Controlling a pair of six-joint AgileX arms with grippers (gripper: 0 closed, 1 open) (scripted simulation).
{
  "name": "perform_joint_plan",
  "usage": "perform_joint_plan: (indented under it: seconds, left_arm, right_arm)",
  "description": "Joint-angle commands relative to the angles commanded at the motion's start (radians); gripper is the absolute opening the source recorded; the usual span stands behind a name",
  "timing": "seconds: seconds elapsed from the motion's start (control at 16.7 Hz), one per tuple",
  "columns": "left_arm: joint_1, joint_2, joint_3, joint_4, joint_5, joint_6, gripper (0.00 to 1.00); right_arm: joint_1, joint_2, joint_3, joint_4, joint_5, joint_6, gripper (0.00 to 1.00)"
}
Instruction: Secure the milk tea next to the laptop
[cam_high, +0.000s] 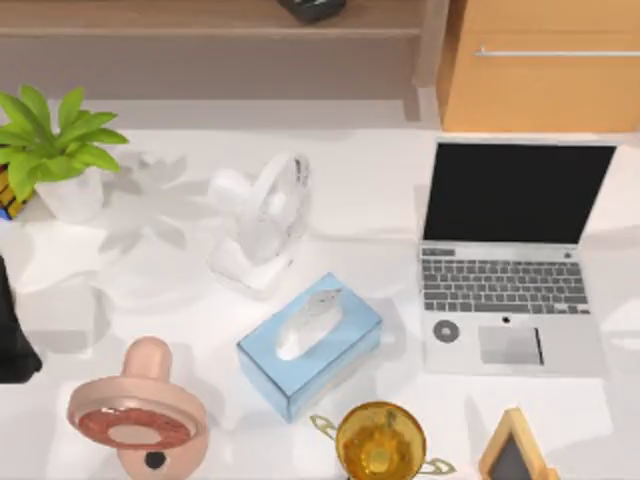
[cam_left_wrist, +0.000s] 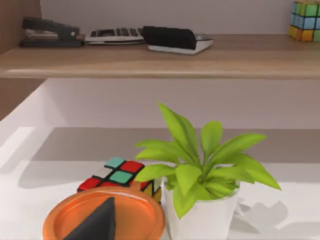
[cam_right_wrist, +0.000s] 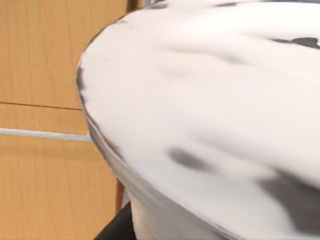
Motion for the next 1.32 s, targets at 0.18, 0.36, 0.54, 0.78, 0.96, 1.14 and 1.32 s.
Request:
perform_joint_plan:
  seconds: [0.18,0.36,0.54,0.78,0.96,1.14,1.32]
  left_arm:
    - [0.0,0.0,0.0,0.0,0.0,0.0,1.0]
    - [0.0,0.0,0.0,0.0,0.0,0.0,1.0]
    - [0.0,0.0,0.0,0.0,0.0,0.0,1.0]
    - [0.0,0.0,0.0,0.0,0.0,0.0,1.0]
    - [0.0,0.0,0.0,0.0,0.0,0.0,1.0]
    - [0.0,0.0,0.0,0.0,0.0,0.0,1.0]
    - [0.0,0.0,0.0,0.0,0.0,0.0,1.0]
  right_arm:
    - [0.089,-0.097,-0.046,-0.047,0.082,0.018,0.0]
    - [0.182,-0.188,-0.101,-0.099,0.172,0.038,0.0]
    - [0.269,-0.266,-0.159,-0.153,0.262,0.056,0.0]
    - [0.364,-0.34,-0.232,-0.218,0.366,0.079,0.0]
    - [0.41,-0.368,-0.272,-0.255,0.419,0.093,0.0]
    - [0.428,-0.377,-0.29,-0.27,0.441,0.099,0.0]
    - [0.428,-0.377,-0.29,-0.27,0.441,0.099,0.0]
